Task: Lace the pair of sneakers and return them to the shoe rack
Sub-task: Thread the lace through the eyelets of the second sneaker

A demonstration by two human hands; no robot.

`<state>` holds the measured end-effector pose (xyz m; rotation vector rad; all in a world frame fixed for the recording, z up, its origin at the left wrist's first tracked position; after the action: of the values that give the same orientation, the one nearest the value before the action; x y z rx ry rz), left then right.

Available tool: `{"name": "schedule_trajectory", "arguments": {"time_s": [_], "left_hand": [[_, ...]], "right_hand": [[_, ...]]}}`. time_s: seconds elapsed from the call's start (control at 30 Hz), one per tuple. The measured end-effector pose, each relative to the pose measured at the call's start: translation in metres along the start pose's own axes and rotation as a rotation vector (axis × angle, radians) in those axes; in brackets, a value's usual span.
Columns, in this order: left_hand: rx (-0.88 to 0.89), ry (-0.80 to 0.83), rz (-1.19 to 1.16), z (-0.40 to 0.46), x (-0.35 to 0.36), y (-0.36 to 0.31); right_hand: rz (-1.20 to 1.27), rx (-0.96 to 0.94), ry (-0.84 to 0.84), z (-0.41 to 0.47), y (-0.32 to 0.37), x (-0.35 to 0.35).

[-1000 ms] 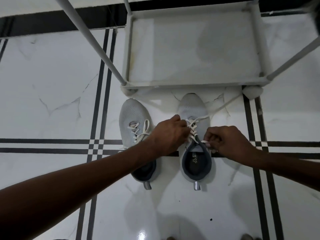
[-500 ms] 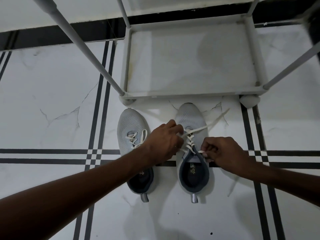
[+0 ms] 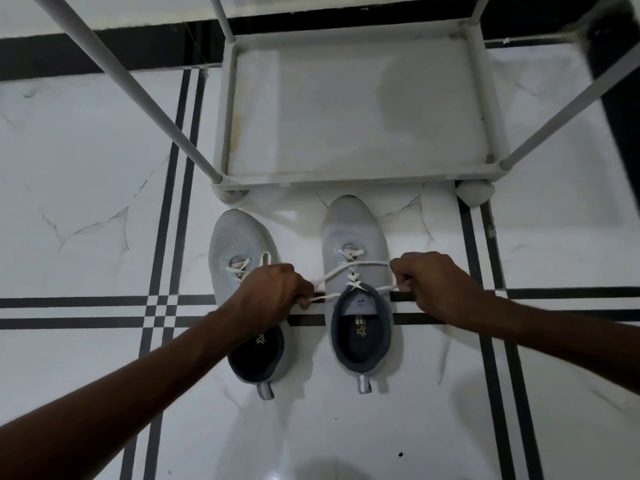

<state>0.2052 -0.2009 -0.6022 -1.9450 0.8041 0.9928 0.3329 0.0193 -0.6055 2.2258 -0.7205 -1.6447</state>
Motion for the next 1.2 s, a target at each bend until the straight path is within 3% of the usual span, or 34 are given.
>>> {"name": "schedule_trajectory", "arguments": {"time_s": [0.17, 0.27, 0.37, 0.43, 0.5, 0.57, 0.73, 0.93, 1.1, 1.2], "left_hand": [[0.071, -0.119, -0.104, 0.007, -0.007, -0.008], [0.065, -0.092, -0.139, 0.013, 0.000, -0.026], [-0.147, -0.265, -0.079, 0.011, -0.004, -0.027], [-0.422, -0.255, -0.090, 0.006, -0.007, -0.020], [-0.662, -0.044, -0.488, 0.005, 0.002, -0.017], [-0.814, 0.038, -0.991, 0.009, 0.012, -0.023], [-0.766, -0.168, -1.312, 0.028, -0.003, -0.020], [-0.601, -0.030, -1.520, 0.039, -0.005, -0.039], [-0.392, 0.142, -1.262, 0.042, -0.007, -0.053], [-0.351, 0.154, -1.170, 0.046, -0.015, -0.054]], "right_hand": [[0.052, 0.024, -0.077, 0.000, 0.006, -0.007], [0.070, 0.060, -0.186, -0.004, 0.014, -0.017], [0.079, 0.241, -0.128, -0.005, 0.014, -0.015], [0.464, 0.497, 0.071, -0.005, 0.008, -0.002], [0.859, 0.739, 0.220, -0.006, 0.011, 0.012], [0.983, 0.777, 0.187, 0.001, 0.013, 0.014], [0.996, 0.581, -0.004, 0.016, 0.018, -0.009], [0.863, 0.354, -0.120, 0.025, 0.032, -0.034], [0.615, 0.166, -0.332, 0.037, 0.042, -0.059], [0.626, 0.142, -0.301, 0.043, 0.047, -0.062]]}}
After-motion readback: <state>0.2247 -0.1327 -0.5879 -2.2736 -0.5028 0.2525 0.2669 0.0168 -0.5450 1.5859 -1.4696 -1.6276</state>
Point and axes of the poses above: each hand's wrist, its own z-axis towards the middle knuckle, its own x-axis out of the palm, y = z × x, the point moved 4 cm from there along z, towards the middle knuckle
